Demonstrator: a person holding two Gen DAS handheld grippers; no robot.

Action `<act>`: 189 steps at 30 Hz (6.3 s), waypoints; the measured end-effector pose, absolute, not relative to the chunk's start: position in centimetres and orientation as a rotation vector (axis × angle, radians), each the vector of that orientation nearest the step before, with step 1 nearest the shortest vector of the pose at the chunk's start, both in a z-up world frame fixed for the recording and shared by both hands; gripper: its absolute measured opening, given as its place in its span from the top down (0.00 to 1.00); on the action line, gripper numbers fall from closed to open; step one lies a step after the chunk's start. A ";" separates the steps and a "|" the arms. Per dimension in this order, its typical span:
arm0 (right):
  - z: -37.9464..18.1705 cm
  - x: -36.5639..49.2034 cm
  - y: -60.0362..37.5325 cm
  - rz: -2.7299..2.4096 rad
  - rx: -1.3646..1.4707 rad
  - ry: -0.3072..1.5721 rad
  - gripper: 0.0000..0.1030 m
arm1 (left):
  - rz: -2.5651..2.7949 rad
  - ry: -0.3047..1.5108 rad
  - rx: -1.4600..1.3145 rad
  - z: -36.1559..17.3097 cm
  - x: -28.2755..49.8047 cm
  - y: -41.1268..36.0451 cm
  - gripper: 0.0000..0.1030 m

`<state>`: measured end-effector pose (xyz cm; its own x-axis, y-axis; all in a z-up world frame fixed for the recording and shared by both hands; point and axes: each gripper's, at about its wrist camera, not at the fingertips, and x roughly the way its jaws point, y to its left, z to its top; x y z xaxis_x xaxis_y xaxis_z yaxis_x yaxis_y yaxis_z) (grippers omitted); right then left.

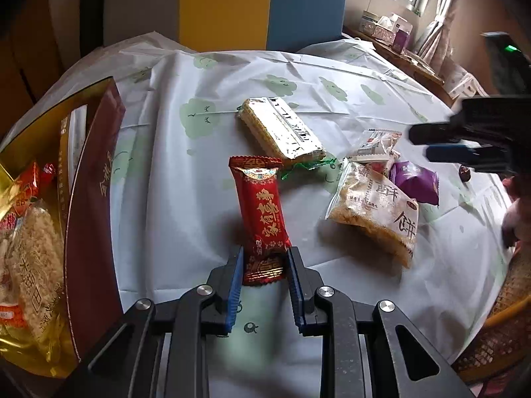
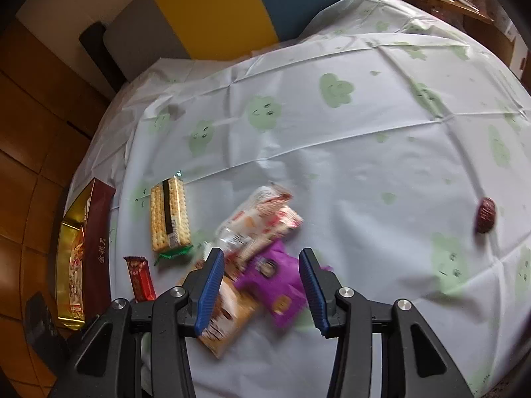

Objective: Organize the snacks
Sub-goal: 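Grasp the red candy bar with the left tool while the right tool grasps the purple cake, then carry the red candy bar into the gold tray and open the left tool, then carry the purple cake into the gold tray and open the right tool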

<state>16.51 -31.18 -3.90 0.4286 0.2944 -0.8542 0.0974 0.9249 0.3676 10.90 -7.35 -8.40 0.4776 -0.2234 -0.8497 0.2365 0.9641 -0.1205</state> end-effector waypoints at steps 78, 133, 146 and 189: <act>-8.6 14.9 -29.9 0.136 -0.192 1.333 0.49 | -0.208 0.935 -0.115 -2.7 10.0 -2.8 0.79; -8.9 14.6 -27.1 0.137 -0.269 1.267 0.50 | 0.195 0.899 -0.202 -2.7 5.5 10.9 0.60; -5.5 14.9 -28.2 0.034 -0.168 1.202 0.51 | 0.219 0.888 -0.261 -2.8 4.6 13.1 0.60; 0.1 15.5 -5.4 0.531 -0.051 0.997 0.37 | 0.264 0.859 -0.267 -2.7 4.1 14.8 0.59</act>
<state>15.53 -5.42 0.07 0.4269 0.4022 -0.8099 -0.4476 0.8722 0.1973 4.06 14.76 -2.71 0.6250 0.1201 -0.7713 -0.3332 0.9346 -0.1244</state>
